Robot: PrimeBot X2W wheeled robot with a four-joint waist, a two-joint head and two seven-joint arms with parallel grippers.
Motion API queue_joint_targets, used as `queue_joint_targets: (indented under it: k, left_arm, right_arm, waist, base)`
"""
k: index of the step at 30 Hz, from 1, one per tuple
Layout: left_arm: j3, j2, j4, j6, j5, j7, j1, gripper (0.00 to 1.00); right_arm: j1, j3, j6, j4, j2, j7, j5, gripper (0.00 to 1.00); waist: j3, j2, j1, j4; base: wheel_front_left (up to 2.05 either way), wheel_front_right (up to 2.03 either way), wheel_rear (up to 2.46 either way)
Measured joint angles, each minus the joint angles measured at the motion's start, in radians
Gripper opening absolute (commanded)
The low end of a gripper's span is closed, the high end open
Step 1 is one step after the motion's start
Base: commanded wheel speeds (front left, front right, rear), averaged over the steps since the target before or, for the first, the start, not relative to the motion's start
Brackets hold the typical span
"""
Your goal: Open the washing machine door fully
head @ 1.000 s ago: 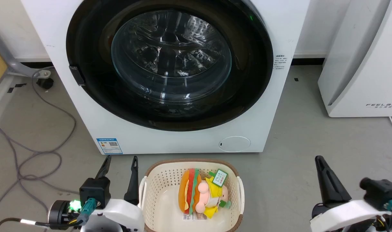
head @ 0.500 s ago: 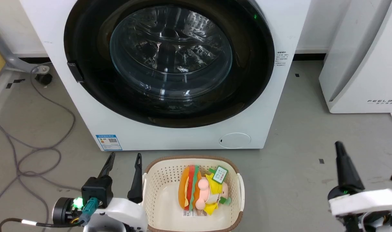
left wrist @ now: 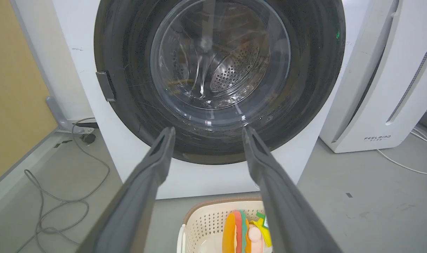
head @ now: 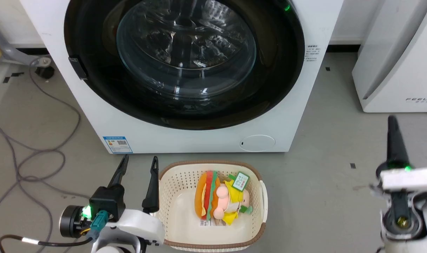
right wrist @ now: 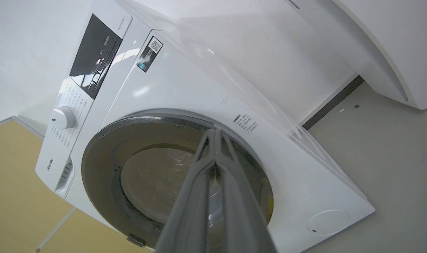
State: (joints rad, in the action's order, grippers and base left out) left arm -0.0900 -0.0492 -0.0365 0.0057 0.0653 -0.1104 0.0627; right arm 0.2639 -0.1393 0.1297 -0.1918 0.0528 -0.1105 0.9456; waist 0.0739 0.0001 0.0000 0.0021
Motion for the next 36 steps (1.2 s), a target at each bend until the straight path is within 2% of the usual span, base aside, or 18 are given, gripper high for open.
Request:
queue_joint_targets:
  k: [11,17,18,20,26,36]
  left_arm:
    - [-0.023,0.0,0.005,-0.009,0.008,-0.024,0.042,1.0]
    - [-0.031,0.0,0.008,-0.009,0.009,-0.035,0.058,1.0]
    - [-0.036,0.0,0.012,-0.01,0.009,-0.042,0.071,1.0]
    - [-0.04,0.0,0.013,-0.01,0.009,-0.047,0.079,1.0]
    - [-0.055,0.0,0.014,-0.017,0.01,-0.059,0.103,1.0]
    - [-0.068,0.0,0.017,-0.017,0.026,-0.077,0.137,1.0]
  right_arm:
    - [0.259,-0.009,0.0,-0.202,0.088,-0.025,0.172,0.0]
    - [0.403,0.046,0.0,-0.319,0.157,-0.029,0.27,0.0]
    - [0.484,0.092,0.0,-0.388,0.194,-0.023,0.304,0.0]
    - [0.543,0.122,0.0,-0.436,0.214,-0.012,0.328,0.0]
    - [0.721,0.215,0.0,-0.583,0.264,0.077,0.394,0.0]
    - [0.959,0.368,0.0,-0.756,0.29,0.31,0.475,0.0]
  waist:
    - [0.051,0.0,0.0,0.0]
    - [0.082,0.0,0.0001,0.005]
    - [0.098,-0.0001,0.0,0.008]
    - [0.11,0.0,0.0001,0.01]
    - [0.143,-0.0001,0.0001,0.02]
    - [0.197,0.0,0.0,0.033]
  base:
    - [0.0,0.0,0.0]
    - [0.0,0.0,0.0]
    - [0.0,0.0,0.0]
    - [0.0,0.0,0.0]
    - [0.0,0.0,0.0]
    - [0.0,0.0,0.0]
